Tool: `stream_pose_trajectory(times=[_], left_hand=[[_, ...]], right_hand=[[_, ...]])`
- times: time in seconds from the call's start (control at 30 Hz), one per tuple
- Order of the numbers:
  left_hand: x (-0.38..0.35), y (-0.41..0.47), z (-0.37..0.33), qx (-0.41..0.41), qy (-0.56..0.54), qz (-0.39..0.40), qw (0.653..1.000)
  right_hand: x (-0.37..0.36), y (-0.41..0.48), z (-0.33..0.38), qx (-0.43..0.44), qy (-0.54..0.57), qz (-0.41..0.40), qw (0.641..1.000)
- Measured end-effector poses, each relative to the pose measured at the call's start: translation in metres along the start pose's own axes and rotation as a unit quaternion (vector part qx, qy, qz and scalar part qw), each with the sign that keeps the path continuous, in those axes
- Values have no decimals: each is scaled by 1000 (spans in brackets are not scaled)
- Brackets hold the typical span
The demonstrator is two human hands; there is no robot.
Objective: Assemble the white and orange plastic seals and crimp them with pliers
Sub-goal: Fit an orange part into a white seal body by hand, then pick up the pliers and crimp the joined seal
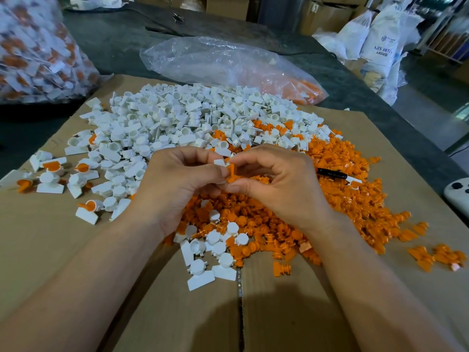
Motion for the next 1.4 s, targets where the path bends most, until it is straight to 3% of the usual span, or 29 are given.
stream_pose_trajectory(times=[0.07, 0.17, 0.33, 0.53, 0.83, 1.03, 1.27, 1.4], left_hand=[[2, 1, 0, 6, -14, -9, 1000], [5, 1, -1, 9, -34, -23, 999], [5, 3, -1, 13, -54, -27, 998], [6, 2, -1, 11, -59, -26, 998], [7, 3, 0, 2, -61, -30, 998], [6, 0, -3, -58, -75, -25, 995], [6, 1, -4, -104, -50, -24, 993], [7, 3, -2, -89, -52, -48, 994]], right_hand=[[12, 2, -5, -73, -21, 5, 997], [37, 5, -21, -166, -144, 5, 976], [60, 0, -47, -298, -321, 147, 887], [56, -3, -51, -338, -380, 255, 822], [50, 0, -46, -316, -426, 174, 830], [56, 3, -39, -272, -414, 100, 863], [68, 4, -29, -256, -317, -10, 913], [65, 4, -29, -234, -299, -56, 924]])
Point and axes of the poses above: each hand's wrist, its own y-axis towards the middle knuckle, its own x-axis out of the back of the hand, z = x × y, the point moved 2 cm from there along y, towards the middle knuckle, and after that the axes turned 1 degree about -y, right-handed, at the moved point
